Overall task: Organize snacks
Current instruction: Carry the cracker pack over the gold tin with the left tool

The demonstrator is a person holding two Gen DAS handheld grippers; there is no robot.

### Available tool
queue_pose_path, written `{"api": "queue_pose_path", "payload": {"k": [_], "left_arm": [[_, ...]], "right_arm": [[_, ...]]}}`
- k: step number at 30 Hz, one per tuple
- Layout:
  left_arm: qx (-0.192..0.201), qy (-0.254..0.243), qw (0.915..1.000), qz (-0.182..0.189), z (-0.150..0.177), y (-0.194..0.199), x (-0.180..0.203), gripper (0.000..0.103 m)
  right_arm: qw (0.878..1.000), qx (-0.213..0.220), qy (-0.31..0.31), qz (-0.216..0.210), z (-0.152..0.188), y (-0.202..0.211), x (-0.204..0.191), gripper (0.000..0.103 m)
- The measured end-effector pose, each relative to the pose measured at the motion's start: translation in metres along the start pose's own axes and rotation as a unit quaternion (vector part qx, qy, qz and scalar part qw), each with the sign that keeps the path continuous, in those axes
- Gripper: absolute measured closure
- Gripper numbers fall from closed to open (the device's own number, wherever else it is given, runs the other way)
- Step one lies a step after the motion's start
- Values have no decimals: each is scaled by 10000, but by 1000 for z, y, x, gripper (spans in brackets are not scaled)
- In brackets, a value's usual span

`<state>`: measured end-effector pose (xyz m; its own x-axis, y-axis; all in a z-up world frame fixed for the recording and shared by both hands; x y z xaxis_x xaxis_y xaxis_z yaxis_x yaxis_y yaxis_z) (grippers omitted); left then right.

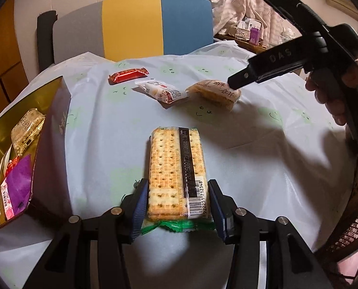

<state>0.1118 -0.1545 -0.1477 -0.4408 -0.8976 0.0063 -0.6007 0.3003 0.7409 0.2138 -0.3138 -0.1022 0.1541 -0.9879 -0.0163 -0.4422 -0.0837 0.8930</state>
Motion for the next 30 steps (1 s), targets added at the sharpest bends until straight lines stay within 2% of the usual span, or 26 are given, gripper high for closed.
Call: {"api": "queue_pose_path", "payload": {"k": [6,13,15,20,21,25,30], "left_arm": [[65,-33,10000,28,0,0,0,54],[120,-27,9999,73,1,1,-1,54],[130,-14,9999,87,1,1,0,54],[158,-8,9998,102,1,1,0,54],[164,-6,9998,108,0,1,0,54],[189,9,9997,127,1,1,-1,54],[210,-30,9997,77,1,1,0,54]], "right_arm": [[9986,-46,491,195,-2,-12,-18,33],[9938,-437,944,381,-11,-38,-25,33],[9908,-491,1114,599,-16,-44,-25,33],[9881,-659,1212,682,-22,-59,-23,33],[9884,-692,1172,668,-21,-62,-22,42],[9912,-644,1033,517,-13,-54,-24,44],[9874,-707,1371,349,26,-37,-40,44]]}}
Point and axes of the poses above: each gripper's, at about its wrist camera, not at the fingertips, and y roughly against the way its jaws point, x to its right, z to its underside, the point moved 10 cm from there along -y, roughly the way its jaws point, and after that the axes turned 3 degrees about -y, right-handed, at the moved point
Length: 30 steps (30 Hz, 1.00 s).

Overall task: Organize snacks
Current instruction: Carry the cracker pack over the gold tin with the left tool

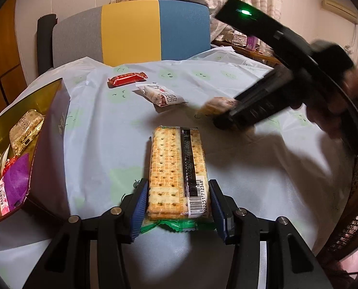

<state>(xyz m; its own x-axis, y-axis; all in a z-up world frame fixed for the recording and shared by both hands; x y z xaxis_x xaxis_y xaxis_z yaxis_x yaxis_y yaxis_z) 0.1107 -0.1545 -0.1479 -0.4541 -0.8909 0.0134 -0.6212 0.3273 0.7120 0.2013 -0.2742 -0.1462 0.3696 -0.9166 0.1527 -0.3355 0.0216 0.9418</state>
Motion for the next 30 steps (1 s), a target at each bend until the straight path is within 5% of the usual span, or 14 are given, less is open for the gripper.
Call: {"api": "queue_pose_path", "payload": {"k": [17,30], "left_arm": [[-362,278,9989,-53,-6,3,-5,55],[20,668,9977,-53,-35,46,-24,55]], "right_arm": [[9995,139,-259,-109,14,2,8,43],[9997,148,-190,-92,13,-4,4,43]]}}
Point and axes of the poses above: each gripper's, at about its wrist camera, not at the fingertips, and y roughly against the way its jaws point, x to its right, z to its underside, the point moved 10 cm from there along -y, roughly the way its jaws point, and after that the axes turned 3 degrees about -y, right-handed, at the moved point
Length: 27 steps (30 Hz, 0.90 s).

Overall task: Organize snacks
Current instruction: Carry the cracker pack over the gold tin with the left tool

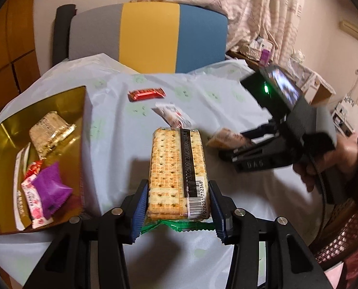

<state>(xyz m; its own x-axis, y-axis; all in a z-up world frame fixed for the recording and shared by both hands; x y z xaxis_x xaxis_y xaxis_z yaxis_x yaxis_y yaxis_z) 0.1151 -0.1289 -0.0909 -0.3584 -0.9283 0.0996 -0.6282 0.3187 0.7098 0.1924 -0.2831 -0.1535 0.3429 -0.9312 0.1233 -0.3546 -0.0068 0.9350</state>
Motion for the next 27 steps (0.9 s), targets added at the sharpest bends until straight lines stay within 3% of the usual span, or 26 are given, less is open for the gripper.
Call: {"api": "queue_pose_path", "payload": {"k": [9,14,20,27], "left_arm": [[155,399,9990,-125,-12,24,-33,55],[255,1027,9943,-144,-21,39,-76,55],[272,2096,9770,-280,-27,51,-152,55],[60,3106,9505,41,-34,37,-201,55]], "right_arm": [[9998,91,123,105,4,1,-4,43],[9997,126,168,154,6,5,-10,43],[9993,144,245,231,6,6,-12,43],[9990,145,314,300,6,7,-16,43]]}}
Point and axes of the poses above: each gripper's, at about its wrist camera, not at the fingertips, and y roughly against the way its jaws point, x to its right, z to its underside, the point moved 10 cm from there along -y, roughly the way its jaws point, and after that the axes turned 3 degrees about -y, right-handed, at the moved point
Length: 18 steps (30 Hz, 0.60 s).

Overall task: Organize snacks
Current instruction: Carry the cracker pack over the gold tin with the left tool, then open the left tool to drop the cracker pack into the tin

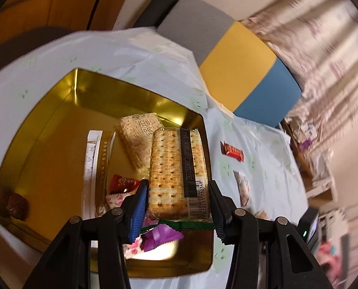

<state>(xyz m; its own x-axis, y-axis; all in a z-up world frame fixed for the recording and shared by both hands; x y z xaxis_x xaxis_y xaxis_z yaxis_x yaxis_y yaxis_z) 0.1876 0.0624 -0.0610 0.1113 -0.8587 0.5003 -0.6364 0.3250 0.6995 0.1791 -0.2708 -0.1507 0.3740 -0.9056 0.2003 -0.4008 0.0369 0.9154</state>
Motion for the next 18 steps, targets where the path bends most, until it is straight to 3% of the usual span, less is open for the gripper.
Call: {"api": "queue_pose_path", "payload": {"k": [9,18], "left_arm": [[-329,411,9986,70,-12,-44,4,55],[-504,204,9984,-129,-1,-64,1,53]], "right_arm": [[10000,-2,4,11,0,0,0,43],[10000,-4,5,15,0,0,0,43]]}}
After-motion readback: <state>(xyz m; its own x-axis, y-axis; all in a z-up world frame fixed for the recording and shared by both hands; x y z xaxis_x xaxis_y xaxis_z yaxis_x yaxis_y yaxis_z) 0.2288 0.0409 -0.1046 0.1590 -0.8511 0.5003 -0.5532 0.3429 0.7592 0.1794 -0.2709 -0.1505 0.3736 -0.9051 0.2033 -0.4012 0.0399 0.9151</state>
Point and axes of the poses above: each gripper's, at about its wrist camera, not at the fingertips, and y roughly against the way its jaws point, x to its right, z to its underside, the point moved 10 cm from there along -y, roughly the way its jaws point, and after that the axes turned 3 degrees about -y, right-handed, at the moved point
